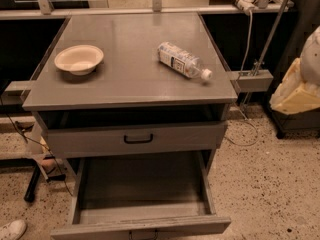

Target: Close middle drawer

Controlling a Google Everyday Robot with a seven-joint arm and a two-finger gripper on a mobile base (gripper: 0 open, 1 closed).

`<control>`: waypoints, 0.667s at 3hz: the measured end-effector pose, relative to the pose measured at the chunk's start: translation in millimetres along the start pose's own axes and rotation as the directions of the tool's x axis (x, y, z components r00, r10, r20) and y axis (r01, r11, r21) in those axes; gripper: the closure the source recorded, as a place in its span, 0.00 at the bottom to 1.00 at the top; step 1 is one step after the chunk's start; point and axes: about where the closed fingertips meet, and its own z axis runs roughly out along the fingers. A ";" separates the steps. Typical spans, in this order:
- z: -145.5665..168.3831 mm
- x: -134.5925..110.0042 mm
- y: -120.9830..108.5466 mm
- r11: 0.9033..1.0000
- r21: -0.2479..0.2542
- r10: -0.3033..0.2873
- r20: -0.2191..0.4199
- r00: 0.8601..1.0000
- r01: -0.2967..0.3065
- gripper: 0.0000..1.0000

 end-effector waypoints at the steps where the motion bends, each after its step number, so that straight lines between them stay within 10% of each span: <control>1: 23.1 26.8 36.3 0.995 -0.071 0.066 -0.032 0.997 -0.068 1.00; 2: 54.8 48.2 71.6 0.981 -0.159 0.095 -0.079 0.992 -0.107 1.00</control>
Offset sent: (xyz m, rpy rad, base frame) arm -0.1037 -0.0234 -0.1293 -0.0055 0.3332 -0.1074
